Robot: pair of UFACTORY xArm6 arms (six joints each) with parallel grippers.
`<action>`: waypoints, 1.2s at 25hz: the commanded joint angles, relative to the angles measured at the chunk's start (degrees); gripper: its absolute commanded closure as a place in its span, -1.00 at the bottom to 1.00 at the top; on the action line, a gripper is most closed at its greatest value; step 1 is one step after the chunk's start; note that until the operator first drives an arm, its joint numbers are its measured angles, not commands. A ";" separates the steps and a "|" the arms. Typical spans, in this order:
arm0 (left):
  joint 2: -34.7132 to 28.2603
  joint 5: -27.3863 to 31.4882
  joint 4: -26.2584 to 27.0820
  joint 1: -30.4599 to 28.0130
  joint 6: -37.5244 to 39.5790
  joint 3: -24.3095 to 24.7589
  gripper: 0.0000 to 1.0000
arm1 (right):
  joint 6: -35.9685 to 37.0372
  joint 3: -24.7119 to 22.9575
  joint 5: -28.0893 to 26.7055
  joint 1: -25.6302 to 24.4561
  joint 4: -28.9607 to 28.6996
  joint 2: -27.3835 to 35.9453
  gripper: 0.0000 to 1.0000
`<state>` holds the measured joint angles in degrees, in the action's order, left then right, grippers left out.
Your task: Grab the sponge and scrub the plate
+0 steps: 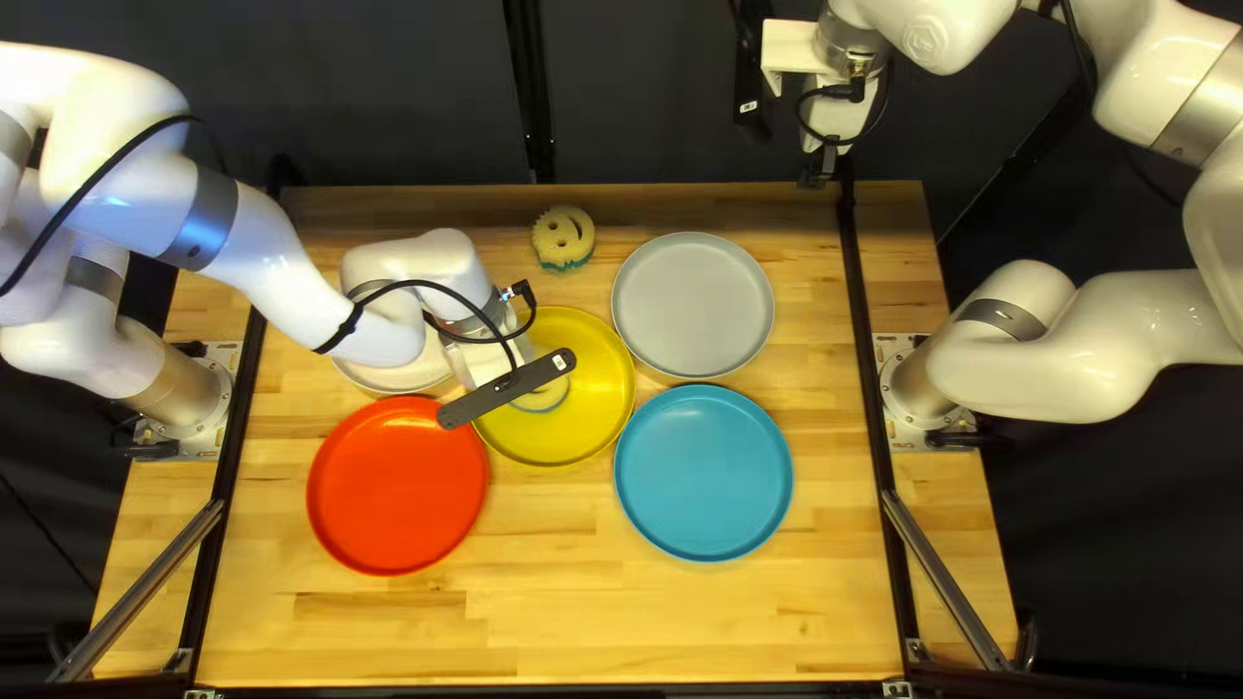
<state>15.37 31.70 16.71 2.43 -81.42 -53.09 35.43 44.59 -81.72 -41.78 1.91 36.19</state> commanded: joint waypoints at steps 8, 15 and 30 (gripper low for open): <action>3.89 -0.26 -1.08 -0.28 -1.18 -4.61 1.00 | 0.00 0.00 0.00 0.00 0.00 0.00 -1.00; -0.61 -2.05 -1.02 -1.67 -0.01 2.25 1.00 | 0.00 0.00 0.00 0.00 0.00 0.00 -1.00; -4.05 -1.42 -3.40 -5.69 6.43 5.46 1.00 | 0.00 0.00 0.00 0.00 0.00 0.00 -1.00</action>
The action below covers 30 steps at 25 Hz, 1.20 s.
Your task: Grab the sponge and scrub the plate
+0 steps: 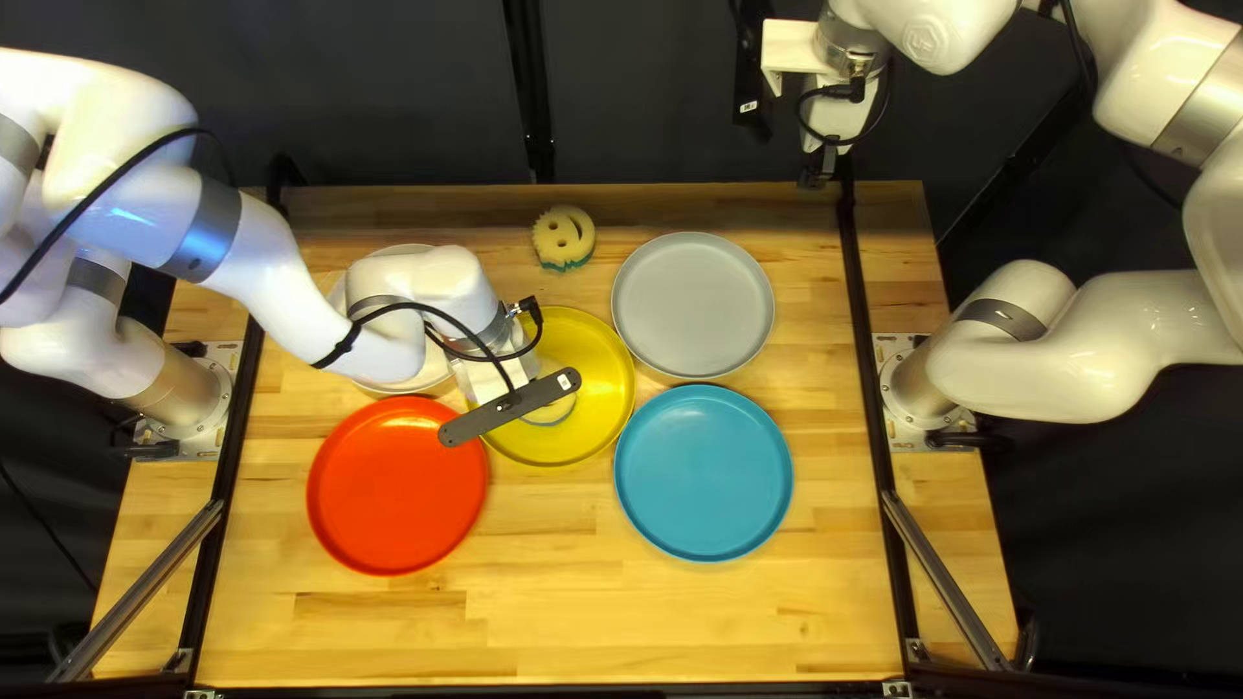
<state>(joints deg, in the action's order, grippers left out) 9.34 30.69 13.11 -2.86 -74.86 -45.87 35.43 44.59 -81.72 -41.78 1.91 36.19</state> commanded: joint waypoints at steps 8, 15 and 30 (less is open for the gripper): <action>7.26 -1.02 1.03 -0.53 -2.23 -7.42 1.00 | 0.00 0.00 0.00 0.00 0.00 0.00 -1.00; 10.49 0.10 0.26 -0.18 -3.33 -12.77 1.00 | 0.00 0.00 0.00 0.00 0.00 0.00 -1.00; 4.34 -0.67 1.74 -0.60 -3.24 -4.19 1.00 | 0.00 0.00 0.00 0.00 0.00 0.00 -1.00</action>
<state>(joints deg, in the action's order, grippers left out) 15.14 30.46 14.21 -3.31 -78.32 -52.15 35.43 44.59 -81.72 -41.78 1.91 36.19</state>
